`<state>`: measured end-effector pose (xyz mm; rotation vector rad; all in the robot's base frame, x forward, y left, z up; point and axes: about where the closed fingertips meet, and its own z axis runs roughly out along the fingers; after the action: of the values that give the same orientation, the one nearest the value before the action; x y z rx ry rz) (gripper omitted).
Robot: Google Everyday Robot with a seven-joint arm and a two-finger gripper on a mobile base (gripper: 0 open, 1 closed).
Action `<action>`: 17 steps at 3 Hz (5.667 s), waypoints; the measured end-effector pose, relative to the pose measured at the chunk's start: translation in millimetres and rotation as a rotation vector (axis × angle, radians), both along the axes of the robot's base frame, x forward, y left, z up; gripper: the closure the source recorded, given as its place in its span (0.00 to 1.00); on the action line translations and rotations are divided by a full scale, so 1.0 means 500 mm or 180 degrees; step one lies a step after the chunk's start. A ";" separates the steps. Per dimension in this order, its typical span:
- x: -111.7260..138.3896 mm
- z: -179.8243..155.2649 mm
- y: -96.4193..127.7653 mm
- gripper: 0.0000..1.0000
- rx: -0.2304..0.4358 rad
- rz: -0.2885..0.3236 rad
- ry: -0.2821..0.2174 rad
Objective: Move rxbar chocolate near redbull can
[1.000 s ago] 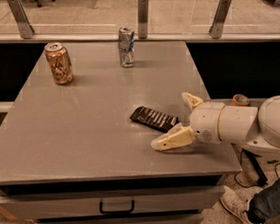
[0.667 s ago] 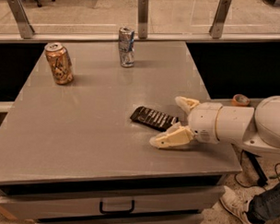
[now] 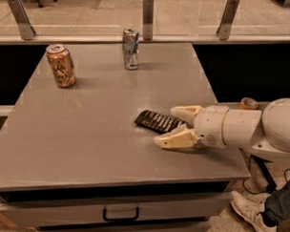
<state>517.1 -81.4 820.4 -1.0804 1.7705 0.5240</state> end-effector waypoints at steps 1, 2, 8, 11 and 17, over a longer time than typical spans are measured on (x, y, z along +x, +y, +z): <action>0.000 0.005 0.000 0.88 0.0000 0.0000 0.0000; 0.000 0.006 0.000 1.00 0.0001 0.0000 0.0000; 0.133 0.115 -0.002 1.00 -0.0070 -0.0278 -0.0401; 0.287 0.142 -0.014 1.00 -0.0217 -0.0441 -0.0712; 0.423 0.098 0.038 0.00 -0.0312 -0.0469 -0.0727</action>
Offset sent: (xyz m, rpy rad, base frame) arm 0.0371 0.0036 0.0265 0.0775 -0.0879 -0.0891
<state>728.6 -62.3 869.4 -1.0240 1.6711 0.2163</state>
